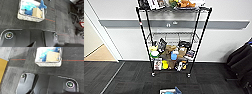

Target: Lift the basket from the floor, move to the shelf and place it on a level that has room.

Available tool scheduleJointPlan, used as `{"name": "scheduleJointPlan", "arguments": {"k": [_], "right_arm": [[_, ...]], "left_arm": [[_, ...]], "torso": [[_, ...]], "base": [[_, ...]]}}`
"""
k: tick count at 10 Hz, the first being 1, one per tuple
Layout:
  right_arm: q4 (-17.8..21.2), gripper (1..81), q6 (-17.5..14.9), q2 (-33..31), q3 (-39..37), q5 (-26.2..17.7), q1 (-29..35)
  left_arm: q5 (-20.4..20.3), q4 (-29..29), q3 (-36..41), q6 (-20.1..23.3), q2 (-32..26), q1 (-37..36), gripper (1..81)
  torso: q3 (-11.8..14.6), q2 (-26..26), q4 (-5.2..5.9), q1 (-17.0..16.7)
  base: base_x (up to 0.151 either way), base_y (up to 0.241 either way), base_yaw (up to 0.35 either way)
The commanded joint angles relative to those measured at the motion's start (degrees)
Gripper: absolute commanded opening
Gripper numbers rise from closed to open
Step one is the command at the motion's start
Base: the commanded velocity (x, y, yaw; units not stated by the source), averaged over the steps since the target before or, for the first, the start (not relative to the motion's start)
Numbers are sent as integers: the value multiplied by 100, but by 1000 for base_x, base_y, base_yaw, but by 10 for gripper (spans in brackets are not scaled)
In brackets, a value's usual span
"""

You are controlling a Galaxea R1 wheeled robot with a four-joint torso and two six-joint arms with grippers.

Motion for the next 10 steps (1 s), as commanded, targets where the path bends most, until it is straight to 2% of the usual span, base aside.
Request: {"name": "scheduleJointPlan", "arguments": {"k": [1,10], "right_arm": [[-52,811,-12,-9,-24,-244,329],[-52,811,-12,8,-42,-209,260]], "left_arm": [[225,67,86,-9,-69,-296,811],[278,-56,-107,-26,-16,-208,811]], "torso": [[0,0,0,0],[0,2,0,0]], "base": [[70,0,0],[7,0,0]]}}
